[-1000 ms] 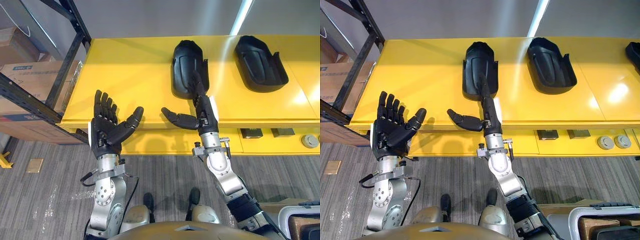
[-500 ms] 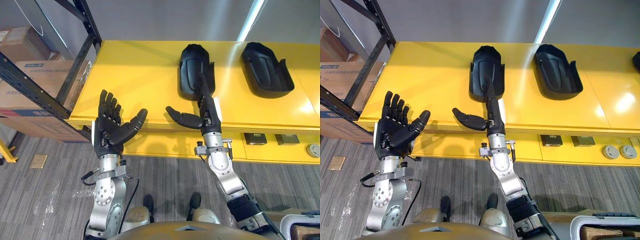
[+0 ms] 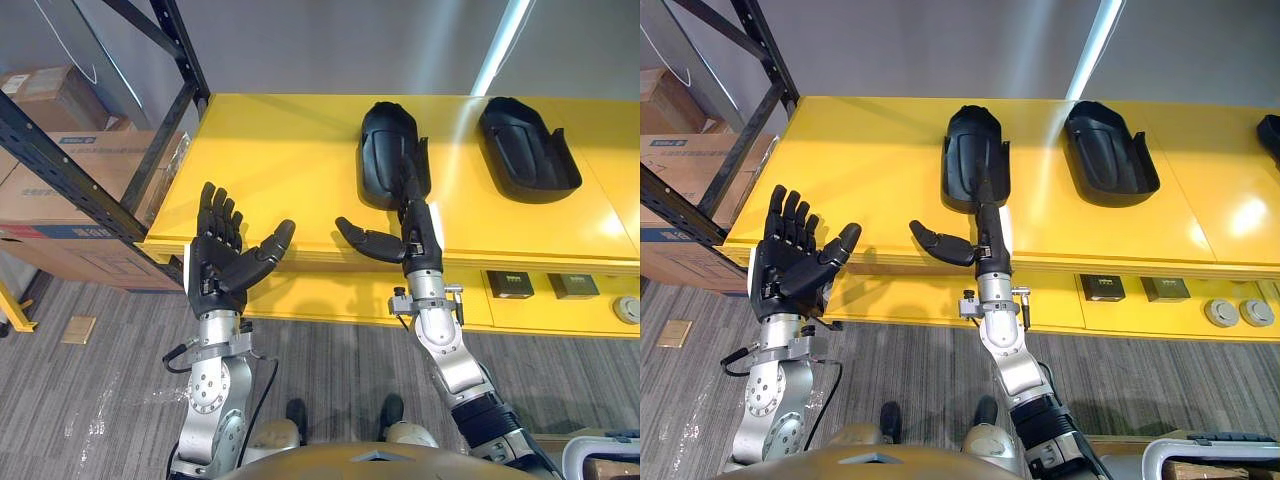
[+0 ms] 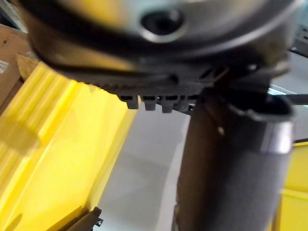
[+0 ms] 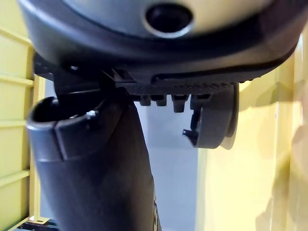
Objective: Walk over and take three plastic housings, then place them on the shelf
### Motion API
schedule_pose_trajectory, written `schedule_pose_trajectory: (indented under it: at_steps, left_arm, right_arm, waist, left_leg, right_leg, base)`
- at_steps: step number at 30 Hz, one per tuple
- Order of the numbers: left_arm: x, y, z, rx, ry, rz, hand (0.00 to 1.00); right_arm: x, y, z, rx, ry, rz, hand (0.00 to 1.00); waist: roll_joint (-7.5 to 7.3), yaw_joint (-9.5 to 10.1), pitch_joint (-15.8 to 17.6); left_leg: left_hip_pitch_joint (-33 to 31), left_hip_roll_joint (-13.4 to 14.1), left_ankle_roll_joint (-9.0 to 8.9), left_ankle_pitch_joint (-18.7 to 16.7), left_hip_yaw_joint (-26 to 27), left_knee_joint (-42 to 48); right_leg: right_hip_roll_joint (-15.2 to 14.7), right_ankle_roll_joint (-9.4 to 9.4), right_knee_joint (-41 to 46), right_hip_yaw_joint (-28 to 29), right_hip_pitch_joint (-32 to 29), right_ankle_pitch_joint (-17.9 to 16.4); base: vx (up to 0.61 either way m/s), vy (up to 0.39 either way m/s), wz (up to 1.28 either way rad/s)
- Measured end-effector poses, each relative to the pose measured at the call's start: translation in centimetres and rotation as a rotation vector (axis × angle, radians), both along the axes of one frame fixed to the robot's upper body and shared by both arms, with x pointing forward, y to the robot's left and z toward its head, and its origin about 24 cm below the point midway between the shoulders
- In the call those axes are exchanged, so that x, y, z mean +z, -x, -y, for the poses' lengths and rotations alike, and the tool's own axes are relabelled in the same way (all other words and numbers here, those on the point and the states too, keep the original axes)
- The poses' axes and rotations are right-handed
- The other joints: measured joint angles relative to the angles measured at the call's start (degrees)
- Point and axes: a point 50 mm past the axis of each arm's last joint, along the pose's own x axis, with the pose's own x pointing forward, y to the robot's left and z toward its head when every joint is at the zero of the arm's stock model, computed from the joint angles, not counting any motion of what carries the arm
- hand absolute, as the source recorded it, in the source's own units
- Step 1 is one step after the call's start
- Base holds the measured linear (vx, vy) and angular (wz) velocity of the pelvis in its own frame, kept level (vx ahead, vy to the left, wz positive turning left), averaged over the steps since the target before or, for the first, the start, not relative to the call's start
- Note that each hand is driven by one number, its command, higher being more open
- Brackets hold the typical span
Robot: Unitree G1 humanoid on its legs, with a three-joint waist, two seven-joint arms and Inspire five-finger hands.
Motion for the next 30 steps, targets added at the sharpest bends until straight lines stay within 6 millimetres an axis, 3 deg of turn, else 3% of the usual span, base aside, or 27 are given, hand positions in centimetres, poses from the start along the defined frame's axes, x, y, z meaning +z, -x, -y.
schedule_pose_trajectory:
  at_steps: [16,30]
  left_arm:
    - [-0.1,0.0,0.5,-0.022,0.004,-0.004,1.00]
    - [0.0,-0.1,0.7,-0.022,0.008,0.000,1.00]
  right_arm:
    - [-0.3,-1.1,0.1,-0.043,0.022,-0.015,1.00]
    - [1.2,-3.1,0.3,-0.085,0.053,0.012,1.00]
  waist:
    - [0.41,-0.01,-1.1]
    - [1.31,0.03,-0.6]
  left_leg:
    - [0.1,0.0,0.02,1.4,-0.5,-1.2]
    - [0.0,-0.1,0.55,2.3,-0.9,-1.7]
  right_leg:
    - [0.0,-0.02,0.0,-0.6,-0.2,0.0]
    - [0.0,-0.02,0.0,-0.9,-0.6,0.0]
  base:
    - [0.00,0.000,0.00]
    - [0.00,0.000,0.00]
